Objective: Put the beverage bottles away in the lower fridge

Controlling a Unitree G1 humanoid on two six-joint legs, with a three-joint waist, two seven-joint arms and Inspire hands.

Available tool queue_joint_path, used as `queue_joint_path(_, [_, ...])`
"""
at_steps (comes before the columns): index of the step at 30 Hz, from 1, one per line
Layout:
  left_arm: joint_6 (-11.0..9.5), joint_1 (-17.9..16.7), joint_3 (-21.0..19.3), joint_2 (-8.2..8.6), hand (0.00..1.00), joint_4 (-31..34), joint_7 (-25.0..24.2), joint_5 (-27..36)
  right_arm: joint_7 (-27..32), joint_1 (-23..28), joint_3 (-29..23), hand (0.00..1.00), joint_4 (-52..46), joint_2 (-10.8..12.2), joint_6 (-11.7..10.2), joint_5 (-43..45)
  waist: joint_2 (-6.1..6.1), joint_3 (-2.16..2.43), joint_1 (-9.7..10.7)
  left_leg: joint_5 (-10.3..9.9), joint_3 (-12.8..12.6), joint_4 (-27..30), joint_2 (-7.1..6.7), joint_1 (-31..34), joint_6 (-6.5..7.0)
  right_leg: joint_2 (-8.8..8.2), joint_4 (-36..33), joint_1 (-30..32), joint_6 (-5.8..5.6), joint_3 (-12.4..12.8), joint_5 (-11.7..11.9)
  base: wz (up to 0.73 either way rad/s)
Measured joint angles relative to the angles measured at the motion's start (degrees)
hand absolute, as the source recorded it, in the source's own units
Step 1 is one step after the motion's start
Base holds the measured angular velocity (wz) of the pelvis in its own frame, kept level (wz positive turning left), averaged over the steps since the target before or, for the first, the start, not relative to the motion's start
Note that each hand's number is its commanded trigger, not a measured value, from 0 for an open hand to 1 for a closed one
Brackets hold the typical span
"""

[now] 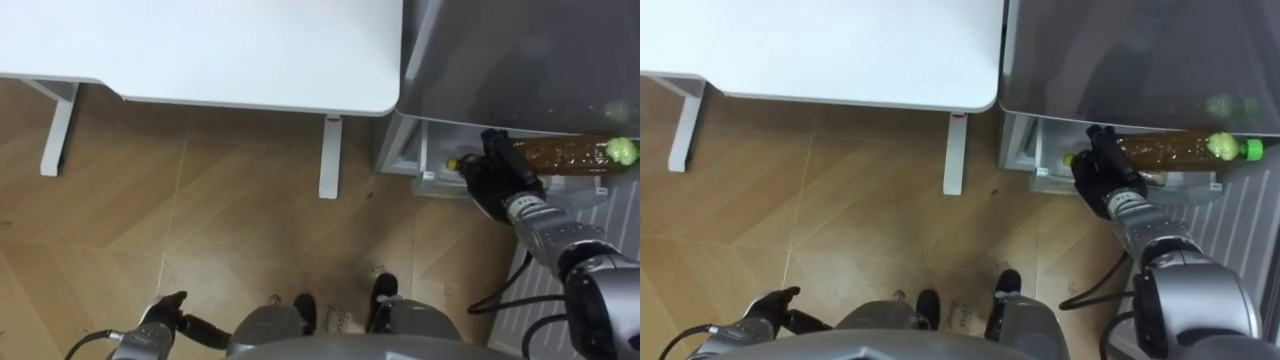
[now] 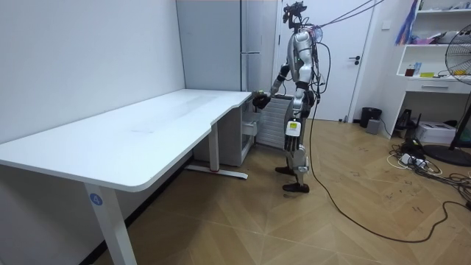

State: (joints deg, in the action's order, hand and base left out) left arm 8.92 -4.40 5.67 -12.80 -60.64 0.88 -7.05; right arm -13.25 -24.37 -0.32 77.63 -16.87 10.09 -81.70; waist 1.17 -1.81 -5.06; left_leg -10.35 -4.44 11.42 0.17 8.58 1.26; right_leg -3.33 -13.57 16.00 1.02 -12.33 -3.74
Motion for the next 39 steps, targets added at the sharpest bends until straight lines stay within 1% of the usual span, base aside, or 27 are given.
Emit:
queue_joint_path(1, [0.1, 0.0, 0.0, 0.00, 0.00, 0.0, -0.2, 0.0, 0.0, 0.0, 0.0, 0.80, 0.0, 0.0, 0.0, 0.0, 0.00, 0.00, 0.0, 0.0, 0.0, 0.0, 0.00, 0.0, 0.00, -0.01, 0.0, 0.0, 0.00, 0.0, 0.0, 0.00])
queue_joint_path(2, [0.1, 0.0, 0.0, 0.00, 0.00, 0.0, -0.2, 0.0, 0.0, 0.0, 0.0, 0.20, 0.0, 0.0, 0.0, 0.0, 0.00, 0.00, 0.0, 0.0, 0.0, 0.0, -0.01, 0.0, 0.00, -0.01, 0.0, 0.0, 0.00, 0.0, 0.0, 0.00])
queue_joint_path(3, [0.4, 0.0, 0.0, 0.00, 0.00, 0.0, -0.3, 0.0, 0.0, 0.0, 0.0, 0.00, 0.0, 0.0, 0.0, 0.0, 0.02, 0.01, 0.0, 0.0, 0.0, 0.0, 0.01, 0.0, 0.00, 0.00, 0.0, 0.0, 0.00, 0.0, 0.0, 0.00])
queue_joint_path(14, [1.0, 0.0, 0.0, 0.02, 0.00, 0.1, -0.3, 0.0, 0.0, 0.0, 0.0, 0.00, 0.6, -0.1, 0.4, 0.0, 0.34, -0.07, -0.1, 0.0, 0.0, 0.0, 0.05, 0.0, 0.00, -0.01, 0.2, -0.1, 0.01, -0.4, 0.0, 0.01])
queue_joint_path(19, [1.1, 0.1, 0.0, 0.02, 0.00, 0.1, -0.4, 0.0, -0.1, -0.7, 0.3, 0.00, 0.6, -1.2, 0.6, 1.3, 0.33, -0.07, -0.1, 0.0, 0.0, 0.1, 0.03, 0.0, 0.00, -0.05, 0.1, -0.2, 0.00, -0.5, 0.0, 0.00])
queue_joint_path(27, [1.1, 0.2, 0.0, 0.02, 0.00, 0.1, -0.4, 0.0, -1.0, -0.7, 0.3, 0.00, 0.6, -1.3, 0.6, 1.6, 0.34, -0.06, -0.3, 0.0, 0.0, 0.3, 0.04, 0.0, 0.00, -0.05, 0.0, -0.2, 0.02, -0.4, 0.0, 0.00])
queue_joint_path(34, [1.0, 1.3, 0.0, 0.18, 0.00, 0.1, -0.2, 0.1, -1.3, -0.7, 0.4, 0.00, 0.7, -1.3, 0.6, 1.6, 0.34, -0.06, -0.4, 0.0, -0.1, 0.3, 0.07, 0.0, -0.01, -0.05, 0.0, -0.3, 0.05, -0.5, 0.0, 0.00])
queue_joint_path(39, [1.0, 1.6, 0.0, 0.18, 0.00, 0.1, 0.3, 0.1, -1.3, -0.7, 0.4, 0.00, 0.7, -1.3, 0.6, 2.6, 0.32, -0.04, -0.2, 0.0, -0.1, 0.3, 0.09, -0.5, -0.01, -0.05, 0.1, -1.0, 0.04, -0.7, 0.0, 0.01])
